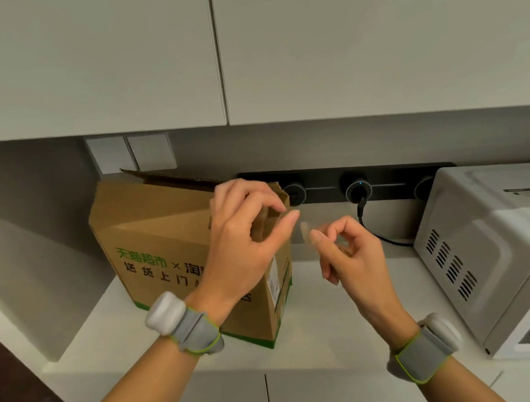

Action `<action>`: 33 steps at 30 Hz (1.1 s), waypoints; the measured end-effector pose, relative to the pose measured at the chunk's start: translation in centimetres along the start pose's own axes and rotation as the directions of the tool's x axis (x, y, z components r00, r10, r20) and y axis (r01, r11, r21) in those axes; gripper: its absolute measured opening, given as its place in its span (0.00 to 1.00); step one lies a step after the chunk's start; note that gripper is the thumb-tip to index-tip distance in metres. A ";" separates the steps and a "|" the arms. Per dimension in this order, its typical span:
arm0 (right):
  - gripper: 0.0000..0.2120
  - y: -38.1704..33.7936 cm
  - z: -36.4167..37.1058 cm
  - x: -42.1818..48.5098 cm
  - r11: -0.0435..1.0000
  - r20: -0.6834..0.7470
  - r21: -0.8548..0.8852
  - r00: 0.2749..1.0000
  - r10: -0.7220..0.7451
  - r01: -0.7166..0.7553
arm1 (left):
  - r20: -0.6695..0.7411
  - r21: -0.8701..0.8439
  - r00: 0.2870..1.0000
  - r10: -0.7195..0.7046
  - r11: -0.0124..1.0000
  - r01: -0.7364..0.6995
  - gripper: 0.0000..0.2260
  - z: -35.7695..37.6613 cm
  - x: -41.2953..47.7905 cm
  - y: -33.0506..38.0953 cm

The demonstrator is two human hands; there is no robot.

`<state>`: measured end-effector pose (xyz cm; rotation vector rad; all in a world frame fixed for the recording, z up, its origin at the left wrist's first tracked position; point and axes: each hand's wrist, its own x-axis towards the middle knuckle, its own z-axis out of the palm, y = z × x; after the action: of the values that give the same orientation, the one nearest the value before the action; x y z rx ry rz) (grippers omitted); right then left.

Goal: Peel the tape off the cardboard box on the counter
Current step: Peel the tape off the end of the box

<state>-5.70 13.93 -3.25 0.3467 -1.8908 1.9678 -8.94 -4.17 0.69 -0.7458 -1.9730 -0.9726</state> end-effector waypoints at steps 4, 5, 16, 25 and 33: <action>0.17 -1.4 0.5 0.4 0.998 0.033 -0.019 0.998 -0.060 0.061 | 0.162 -0.006 0.985 -0.062 0.998 0.064 0.18 -0.6 0.0 1.6; 0.17 -1.7 0.6 0.5 0.997 0.045 -0.024 0.996 -0.075 0.076 | 0.205 0.014 0.974 -0.092 0.996 0.091 0.18 -0.7 0.0 1.8; 0.08 -2.8 0.8 1.6 0.985 0.128 0.171 0.992 0.011 -0.033 | 0.334 -0.327 0.925 -0.178 0.899 0.291 0.03 -2.3 0.5 1.8; 0.25 -2.9 2.4 1.8 0.951 -0.026 0.242 0.979 0.204 -0.192 | 0.327 -0.487 0.920 -0.217 0.796 0.361 0.07 -2.8 -0.1 1.4; 0.28 -3.8 3.6 1.3 0.792 0.195 0.497 0.935 0.297 -0.355 | 0.314 -0.296 0.924 -0.217 0.902 0.313 0.03 -2.2 -1.3 2.0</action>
<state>-5.51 10.57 1.00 0.2874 -1.5064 2.7585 -5.90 -5.09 1.20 -0.8486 -2.2156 -1.4740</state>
